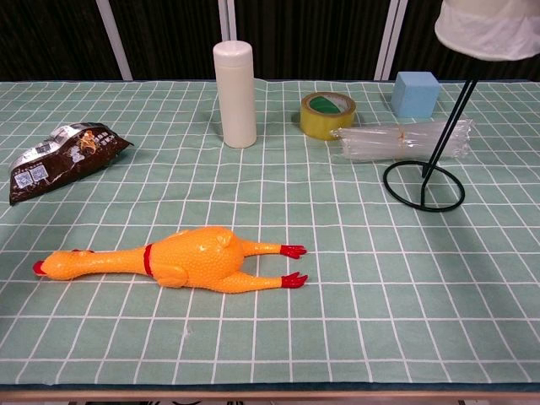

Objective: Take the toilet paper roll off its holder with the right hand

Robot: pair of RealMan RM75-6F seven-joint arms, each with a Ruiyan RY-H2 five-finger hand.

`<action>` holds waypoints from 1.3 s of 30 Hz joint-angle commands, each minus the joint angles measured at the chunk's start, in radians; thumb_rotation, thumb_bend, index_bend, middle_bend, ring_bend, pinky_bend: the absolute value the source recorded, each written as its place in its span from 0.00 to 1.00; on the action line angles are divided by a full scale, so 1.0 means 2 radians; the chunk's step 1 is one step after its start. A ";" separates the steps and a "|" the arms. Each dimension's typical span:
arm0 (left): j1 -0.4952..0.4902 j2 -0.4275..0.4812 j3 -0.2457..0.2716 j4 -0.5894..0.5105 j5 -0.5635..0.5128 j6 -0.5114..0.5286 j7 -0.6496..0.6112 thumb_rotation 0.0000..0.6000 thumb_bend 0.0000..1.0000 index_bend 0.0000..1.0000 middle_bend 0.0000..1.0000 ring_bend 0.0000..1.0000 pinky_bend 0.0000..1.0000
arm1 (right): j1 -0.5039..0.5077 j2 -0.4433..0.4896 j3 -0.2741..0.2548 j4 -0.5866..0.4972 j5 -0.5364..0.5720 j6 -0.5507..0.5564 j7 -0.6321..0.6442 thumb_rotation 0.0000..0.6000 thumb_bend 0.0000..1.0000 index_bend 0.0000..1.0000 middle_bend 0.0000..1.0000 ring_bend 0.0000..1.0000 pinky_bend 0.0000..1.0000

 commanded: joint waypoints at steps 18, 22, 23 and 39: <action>-0.001 -0.004 0.002 -0.001 0.002 -0.004 0.009 1.00 0.04 0.14 0.05 0.00 0.00 | -0.040 0.147 0.052 0.012 0.034 -0.039 0.061 1.00 0.02 0.20 0.18 0.01 0.00; -0.002 -0.005 0.002 -0.001 0.001 -0.004 0.011 1.00 0.04 0.14 0.05 0.00 0.00 | -0.057 0.151 0.037 0.029 0.019 -0.043 0.084 1.00 0.02 0.20 0.18 0.01 0.00; -0.002 -0.005 0.002 -0.001 0.001 -0.004 0.010 1.00 0.04 0.14 0.05 0.00 0.00 | -0.063 0.149 0.029 0.034 0.009 -0.044 0.094 1.00 0.02 0.20 0.18 0.01 0.00; -0.002 -0.003 0.001 -0.001 0.000 -0.004 0.004 1.00 0.04 0.14 0.05 0.00 0.00 | -0.114 0.042 -0.106 0.111 -0.095 -0.003 0.138 1.00 0.02 0.20 0.18 0.01 0.00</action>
